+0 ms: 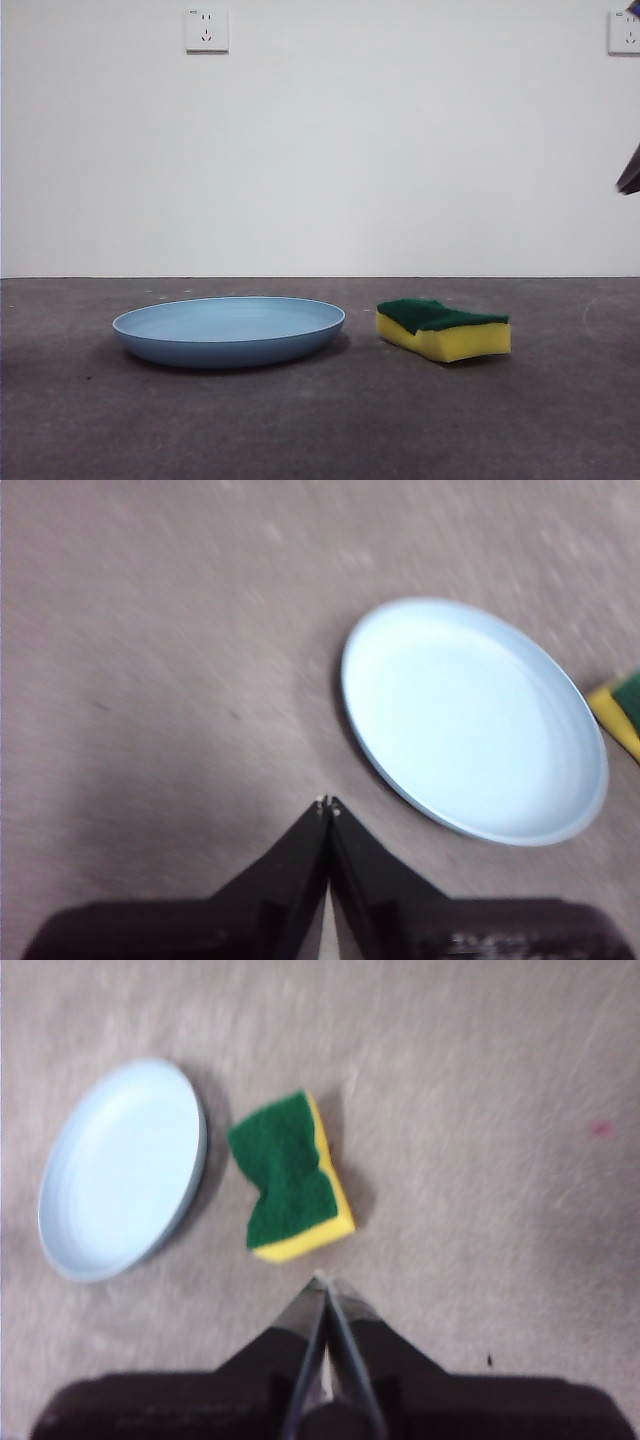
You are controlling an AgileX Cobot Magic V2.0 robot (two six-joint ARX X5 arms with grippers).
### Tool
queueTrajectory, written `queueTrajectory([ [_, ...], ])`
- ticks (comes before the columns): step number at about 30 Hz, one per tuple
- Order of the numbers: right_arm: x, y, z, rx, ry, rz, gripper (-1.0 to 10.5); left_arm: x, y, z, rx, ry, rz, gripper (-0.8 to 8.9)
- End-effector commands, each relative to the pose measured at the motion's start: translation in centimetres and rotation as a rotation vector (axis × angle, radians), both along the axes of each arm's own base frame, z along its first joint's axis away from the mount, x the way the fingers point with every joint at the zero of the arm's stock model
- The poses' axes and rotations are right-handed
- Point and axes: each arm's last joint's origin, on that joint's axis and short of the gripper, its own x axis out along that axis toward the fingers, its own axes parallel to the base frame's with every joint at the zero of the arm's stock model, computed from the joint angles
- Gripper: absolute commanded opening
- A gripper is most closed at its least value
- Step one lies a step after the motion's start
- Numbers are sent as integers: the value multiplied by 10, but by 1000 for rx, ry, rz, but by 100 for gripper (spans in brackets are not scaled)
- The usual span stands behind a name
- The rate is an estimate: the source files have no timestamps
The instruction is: Pick up the plate,pick up the cloth,clean the plate with the cloth
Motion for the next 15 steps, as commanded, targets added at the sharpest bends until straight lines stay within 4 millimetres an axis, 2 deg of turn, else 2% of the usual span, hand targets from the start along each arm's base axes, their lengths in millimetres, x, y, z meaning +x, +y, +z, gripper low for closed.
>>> queueTrajectory([
  [1, 12, 1, 1, -46, 46, 77, 8, 14, -2, -1, -7, 91, -84, -5],
  [3, 18, 1, 1, -54, 76, 88, 55, 24, -4, 0, -24, 151, -113, -4],
  [5, 23, 1, 1, -54, 89, 88, 222, 36, -6, 0, -48, 196, -140, 10],
  [6, 24, 1, 1, -53, 90, 88, 312, 42, -7, 1, -59, 207, -153, 121],
  [7, 24, 1, 1, -54, 90, 89, 345, 47, -7, 0, -77, 205, -160, 313],
  [8, 24, 1, 1, -53, 89, 89, 349, 51, -8, -2, -100, 205, -144, 409],
  [12, 25, 1, 1, -53, 89, 88, 347, 69, -11, -9, -141, 248, -106, 405],
  [15, 24, 1, 1, -52, 89, 88, 347, 97, -15, -11, -141, 286, -105, 404],
])
